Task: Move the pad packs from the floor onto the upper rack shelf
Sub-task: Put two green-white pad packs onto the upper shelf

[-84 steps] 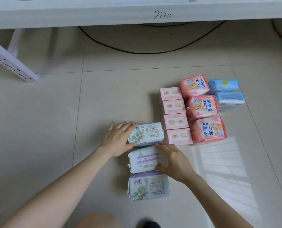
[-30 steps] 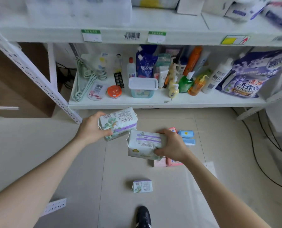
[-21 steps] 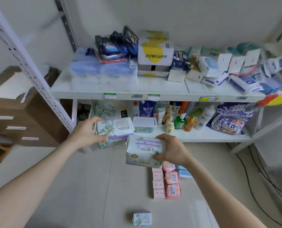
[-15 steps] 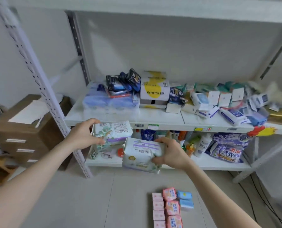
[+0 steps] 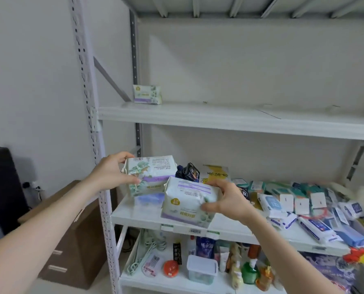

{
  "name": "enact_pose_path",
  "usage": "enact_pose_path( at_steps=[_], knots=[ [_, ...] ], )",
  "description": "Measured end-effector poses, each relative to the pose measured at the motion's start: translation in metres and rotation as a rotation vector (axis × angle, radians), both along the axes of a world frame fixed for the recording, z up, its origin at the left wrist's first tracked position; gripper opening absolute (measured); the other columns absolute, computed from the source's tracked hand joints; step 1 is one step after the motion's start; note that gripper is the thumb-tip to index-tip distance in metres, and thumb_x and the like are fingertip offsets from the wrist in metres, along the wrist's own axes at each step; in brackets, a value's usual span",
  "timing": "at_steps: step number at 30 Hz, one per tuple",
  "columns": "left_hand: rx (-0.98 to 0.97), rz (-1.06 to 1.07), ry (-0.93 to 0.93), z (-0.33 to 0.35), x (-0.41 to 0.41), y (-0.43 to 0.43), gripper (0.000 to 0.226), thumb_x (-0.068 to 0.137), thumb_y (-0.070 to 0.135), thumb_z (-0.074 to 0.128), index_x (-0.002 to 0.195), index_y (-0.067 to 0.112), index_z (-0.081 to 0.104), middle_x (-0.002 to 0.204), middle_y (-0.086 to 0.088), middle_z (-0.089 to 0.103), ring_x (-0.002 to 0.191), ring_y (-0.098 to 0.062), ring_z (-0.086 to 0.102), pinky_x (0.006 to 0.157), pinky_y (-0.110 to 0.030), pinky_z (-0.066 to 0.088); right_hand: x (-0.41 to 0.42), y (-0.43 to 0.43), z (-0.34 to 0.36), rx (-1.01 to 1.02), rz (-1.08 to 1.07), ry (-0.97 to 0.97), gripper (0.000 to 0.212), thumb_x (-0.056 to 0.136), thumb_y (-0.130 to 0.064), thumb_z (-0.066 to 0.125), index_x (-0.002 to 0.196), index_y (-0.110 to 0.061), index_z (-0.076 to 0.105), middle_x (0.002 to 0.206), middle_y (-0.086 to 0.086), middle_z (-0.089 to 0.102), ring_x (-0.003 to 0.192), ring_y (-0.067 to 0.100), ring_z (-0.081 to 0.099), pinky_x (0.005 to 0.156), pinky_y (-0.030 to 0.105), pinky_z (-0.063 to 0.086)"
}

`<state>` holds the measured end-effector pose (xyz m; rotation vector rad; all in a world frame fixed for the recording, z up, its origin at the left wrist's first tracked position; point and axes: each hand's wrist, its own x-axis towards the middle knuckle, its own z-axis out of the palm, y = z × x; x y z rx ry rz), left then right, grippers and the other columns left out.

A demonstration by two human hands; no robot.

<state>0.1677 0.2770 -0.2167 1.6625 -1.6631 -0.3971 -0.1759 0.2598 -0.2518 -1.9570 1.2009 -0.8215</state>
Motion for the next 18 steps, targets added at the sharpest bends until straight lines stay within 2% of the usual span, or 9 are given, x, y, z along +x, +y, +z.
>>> enact_pose_path(
  at_steps=[4,9,11,13,18],
  knots=[
    [-0.029,-0.016,0.007,0.040,0.014,0.000,0.061,0.057,0.026,0.093,0.109,0.028,0.060,0.115,0.011,0.065,0.117,-0.006,0.054,0.101,-0.034,0.043,0.020,-0.006,0.034,-0.057,0.010,-0.027,0.062,0.054,-0.024,0.086,0.111,-0.017,0.061,0.100,-0.002,0.071,0.082,0.014,0.071,0.073,0.038,0.060],
    [-0.057,-0.042,0.058,0.076,0.039,-0.014,0.063,0.060,0.020,0.091,0.113,0.025,0.057,0.114,0.010,0.061,0.116,-0.006,0.051,0.095,-0.023,0.038,0.050,-0.023,0.065,-0.117,0.006,-0.056,0.059,0.046,-0.033,0.084,0.100,-0.028,0.063,0.096,-0.004,0.072,0.082,0.013,0.071,0.075,0.041,0.060],
    [-0.060,-0.056,0.075,0.089,0.053,-0.025,0.065,0.061,0.018,0.091,0.116,0.022,0.058,0.116,0.007,0.062,0.116,-0.007,0.053,0.090,-0.020,0.042,0.064,-0.033,0.077,-0.139,0.003,-0.057,0.055,0.048,-0.032,0.085,0.097,-0.032,0.061,0.098,-0.004,0.071,0.084,0.014,0.071,0.076,0.042,0.060],
    [-0.055,-0.073,0.089,0.101,0.066,-0.038,0.065,0.062,0.017,0.090,0.119,0.020,0.058,0.118,0.004,0.062,0.110,-0.007,0.057,0.079,-0.016,0.049,0.077,-0.043,0.089,-0.161,0.001,-0.057,0.052,0.056,-0.023,0.087,0.097,-0.034,0.058,0.101,-0.004,0.069,0.085,0.015,0.071,0.076,0.041,0.060],
    [-0.043,-0.119,0.102,0.137,0.096,-0.079,0.065,0.063,0.013,0.090,0.120,0.020,0.057,0.115,0.005,0.061,0.097,-0.007,0.064,0.067,-0.022,0.058,0.104,-0.078,0.113,-0.204,-0.030,-0.081,0.057,0.061,-0.019,0.087,0.110,-0.021,0.059,0.103,-0.001,0.070,0.083,0.016,0.072,0.074,0.040,0.060]
  ],
)
